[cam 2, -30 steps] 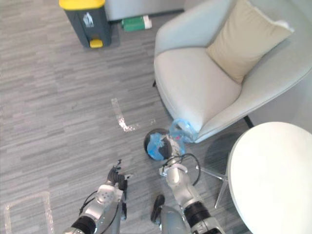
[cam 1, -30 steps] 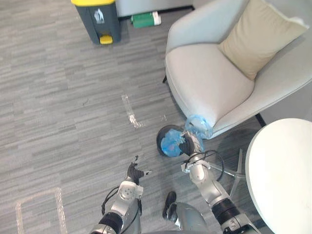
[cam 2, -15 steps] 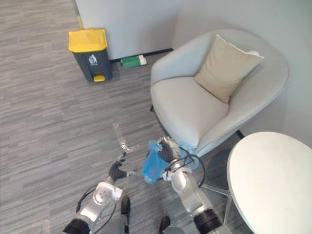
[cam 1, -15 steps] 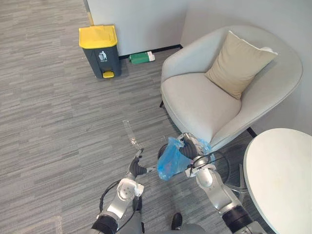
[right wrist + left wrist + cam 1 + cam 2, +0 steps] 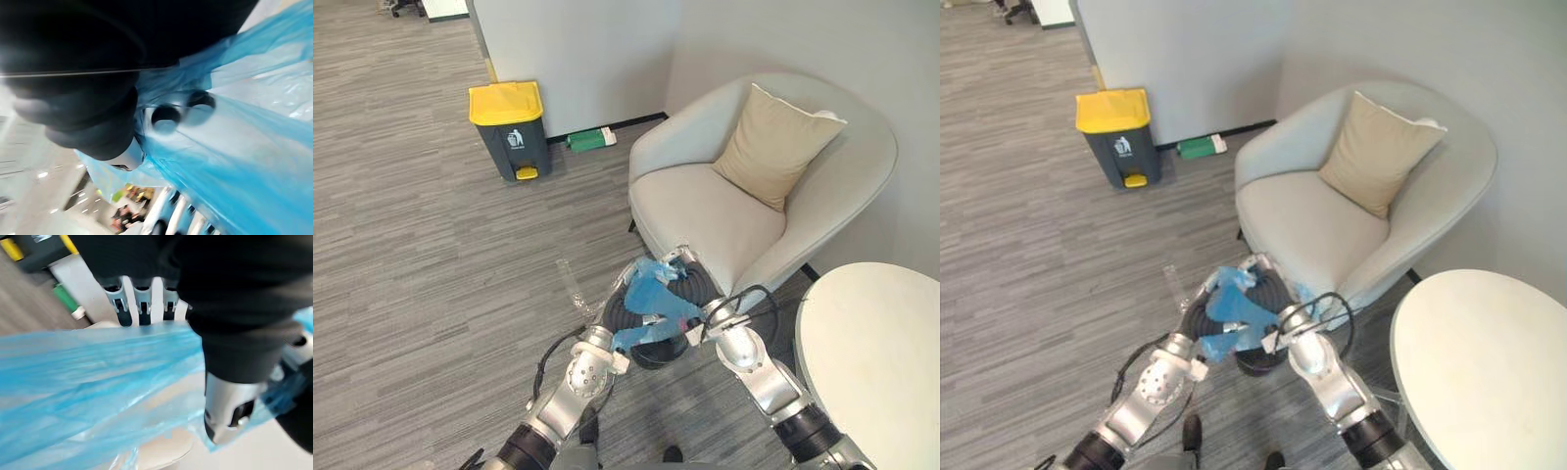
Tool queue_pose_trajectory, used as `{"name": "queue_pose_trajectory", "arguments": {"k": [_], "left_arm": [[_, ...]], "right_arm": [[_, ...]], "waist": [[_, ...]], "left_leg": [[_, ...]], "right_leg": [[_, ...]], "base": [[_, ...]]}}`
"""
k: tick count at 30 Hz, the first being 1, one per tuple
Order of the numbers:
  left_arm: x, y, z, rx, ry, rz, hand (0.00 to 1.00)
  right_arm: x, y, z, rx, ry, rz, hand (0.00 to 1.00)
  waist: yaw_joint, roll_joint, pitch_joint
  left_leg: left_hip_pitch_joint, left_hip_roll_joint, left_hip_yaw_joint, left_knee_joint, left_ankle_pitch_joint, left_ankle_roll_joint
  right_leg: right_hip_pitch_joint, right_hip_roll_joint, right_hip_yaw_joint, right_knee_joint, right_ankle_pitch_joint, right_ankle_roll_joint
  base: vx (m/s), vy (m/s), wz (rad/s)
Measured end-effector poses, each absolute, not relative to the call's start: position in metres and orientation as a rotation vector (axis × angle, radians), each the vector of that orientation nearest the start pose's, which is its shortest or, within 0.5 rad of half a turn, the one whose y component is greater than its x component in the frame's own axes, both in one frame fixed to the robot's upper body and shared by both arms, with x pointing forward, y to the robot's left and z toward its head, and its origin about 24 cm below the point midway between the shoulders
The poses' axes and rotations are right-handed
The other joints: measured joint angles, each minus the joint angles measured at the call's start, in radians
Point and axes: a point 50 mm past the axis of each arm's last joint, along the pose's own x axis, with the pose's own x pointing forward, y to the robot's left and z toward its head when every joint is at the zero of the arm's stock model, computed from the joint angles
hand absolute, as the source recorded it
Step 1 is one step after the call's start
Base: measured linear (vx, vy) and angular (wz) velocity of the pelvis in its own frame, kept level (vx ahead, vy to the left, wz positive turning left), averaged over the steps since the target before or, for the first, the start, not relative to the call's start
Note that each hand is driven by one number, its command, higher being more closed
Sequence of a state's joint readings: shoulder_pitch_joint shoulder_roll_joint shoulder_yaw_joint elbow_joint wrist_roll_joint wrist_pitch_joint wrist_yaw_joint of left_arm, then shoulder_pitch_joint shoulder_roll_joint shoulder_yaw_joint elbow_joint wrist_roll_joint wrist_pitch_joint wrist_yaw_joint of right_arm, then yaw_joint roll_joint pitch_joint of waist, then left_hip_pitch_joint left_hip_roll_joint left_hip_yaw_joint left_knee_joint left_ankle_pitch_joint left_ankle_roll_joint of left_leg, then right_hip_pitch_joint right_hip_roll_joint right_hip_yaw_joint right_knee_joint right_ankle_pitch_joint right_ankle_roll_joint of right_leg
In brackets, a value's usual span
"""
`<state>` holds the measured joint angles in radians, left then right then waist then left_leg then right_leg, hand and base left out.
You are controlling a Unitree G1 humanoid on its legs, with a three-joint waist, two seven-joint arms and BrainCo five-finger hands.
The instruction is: Gather rubbish on tea table into small bin, then transfer packed bag to large trash can.
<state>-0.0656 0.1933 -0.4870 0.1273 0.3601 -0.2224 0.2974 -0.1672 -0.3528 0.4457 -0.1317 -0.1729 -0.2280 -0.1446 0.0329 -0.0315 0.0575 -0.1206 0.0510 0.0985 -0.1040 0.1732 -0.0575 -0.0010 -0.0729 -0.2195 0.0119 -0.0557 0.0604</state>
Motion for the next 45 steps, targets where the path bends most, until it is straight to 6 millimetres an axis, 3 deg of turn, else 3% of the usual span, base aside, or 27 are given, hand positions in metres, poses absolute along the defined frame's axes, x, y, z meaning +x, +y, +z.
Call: {"name": "queue_pose_trajectory", "arguments": {"k": [7,14,21,45], "left_arm": [[0.243,0.085,0.048,0.531,-0.321,-0.193,0.0],[0.248,0.095,0.05,0.548,-0.305,-0.133,0.0],[0.251,0.103,0.052,0.499,-0.288,-0.06,0.0],[0.236,0.104,0.019,0.467,-0.123,-0.083,0.0]], "right_arm": [[0.258,-0.08,0.131,-0.373,-0.583,0.422,1.0],[0.258,-0.062,0.143,-0.285,-0.622,0.452,1.0],[0.259,-0.06,0.145,-0.276,-0.626,0.447,1.0],[0.26,-0.054,0.148,-0.178,-0.604,0.44,1.0]], "waist": [[0.0,-0.002,-0.01],[0.001,-0.008,-0.023],[0.005,-0.009,-0.024],[0.005,-0.03,-0.038]], "left_leg": [[0.001,-0.005,0.0,0.0,0.003,0.004],[0.001,-0.009,-0.001,-0.001,0.004,0.005],[-0.001,-0.009,-0.006,-0.006,0.005,0.006],[-0.001,-0.009,-0.01,-0.007,0.009,0.011]], "right_leg": [[-0.002,-0.005,0.002,0.0,0.0,0.0],[-0.001,-0.009,0.002,0.0,0.001,0.002],[-0.001,-0.009,-0.003,0.0,0.001,0.002],[0.001,-0.01,-0.007,0.003,0.002,0.003]], "base": [[0.0,0.0,0.0],[0.0,0.0,0.0],[0.0,0.0,0.0],[0.0,0.0,0.0]]}}
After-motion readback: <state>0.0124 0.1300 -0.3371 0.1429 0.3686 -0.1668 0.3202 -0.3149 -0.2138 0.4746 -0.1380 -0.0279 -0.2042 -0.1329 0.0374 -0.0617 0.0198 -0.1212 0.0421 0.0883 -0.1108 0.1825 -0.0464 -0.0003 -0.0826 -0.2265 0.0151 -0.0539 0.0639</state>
